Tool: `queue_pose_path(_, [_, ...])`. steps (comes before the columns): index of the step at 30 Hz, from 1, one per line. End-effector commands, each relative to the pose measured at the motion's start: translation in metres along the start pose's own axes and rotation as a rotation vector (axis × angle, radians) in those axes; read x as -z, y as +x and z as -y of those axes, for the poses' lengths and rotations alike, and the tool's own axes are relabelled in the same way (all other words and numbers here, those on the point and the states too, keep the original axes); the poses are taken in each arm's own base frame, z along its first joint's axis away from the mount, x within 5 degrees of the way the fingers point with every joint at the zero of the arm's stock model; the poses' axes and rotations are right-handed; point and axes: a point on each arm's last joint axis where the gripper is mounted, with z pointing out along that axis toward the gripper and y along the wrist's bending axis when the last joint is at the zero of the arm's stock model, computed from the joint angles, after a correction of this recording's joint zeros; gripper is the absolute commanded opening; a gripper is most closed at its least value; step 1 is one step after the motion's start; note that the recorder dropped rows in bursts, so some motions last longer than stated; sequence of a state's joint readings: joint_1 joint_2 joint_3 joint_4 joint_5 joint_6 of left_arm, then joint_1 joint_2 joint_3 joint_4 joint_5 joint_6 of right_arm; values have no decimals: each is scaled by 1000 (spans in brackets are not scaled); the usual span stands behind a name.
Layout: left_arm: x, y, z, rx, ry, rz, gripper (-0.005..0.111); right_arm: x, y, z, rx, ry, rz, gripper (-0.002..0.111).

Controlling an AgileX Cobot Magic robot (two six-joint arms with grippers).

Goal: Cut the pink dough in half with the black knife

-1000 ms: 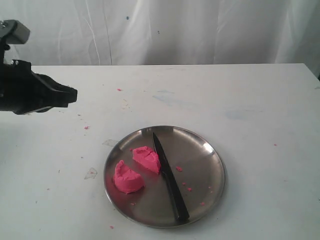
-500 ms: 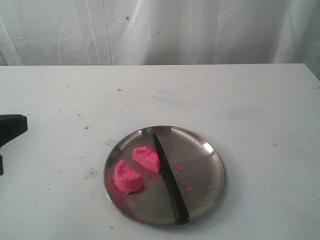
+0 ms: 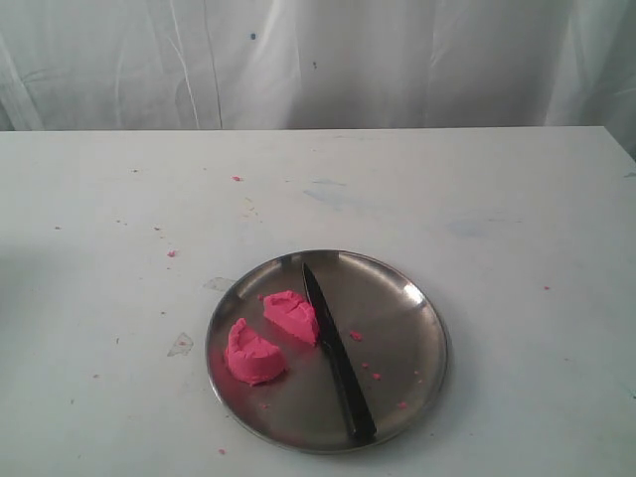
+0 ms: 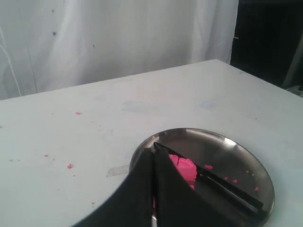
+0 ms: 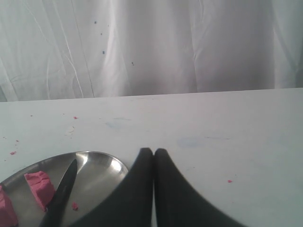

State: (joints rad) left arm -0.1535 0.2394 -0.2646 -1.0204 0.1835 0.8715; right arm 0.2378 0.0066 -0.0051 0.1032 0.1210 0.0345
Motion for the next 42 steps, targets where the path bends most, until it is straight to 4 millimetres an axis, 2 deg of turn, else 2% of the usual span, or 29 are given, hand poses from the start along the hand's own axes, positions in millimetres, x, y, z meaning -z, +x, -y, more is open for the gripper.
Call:
queue_pose_path(1, [6,-1,3,-4,7,42,0,0,1,1,8,7,4,0])
queue_pose_path(7, [9,4,-2,-144,-53,-3,0,0,1,1,8,7,4,0])
queue_pose_path(16, [13,25,-17,0,-224,-211,0,0,1,1,8,7,4,0])
queue_pose_path(20, [10,35,-21,-1,-246,-165,0,0,1,1,8,7,4,0])
queue_pose_path(31, [12,83,-24,98,-273,-115,0,0,1,1,8,7,4,0])
queue_pose_path(42, [13,85,-24,95,-271,-112,0,0,1,1,8,7,4,0])
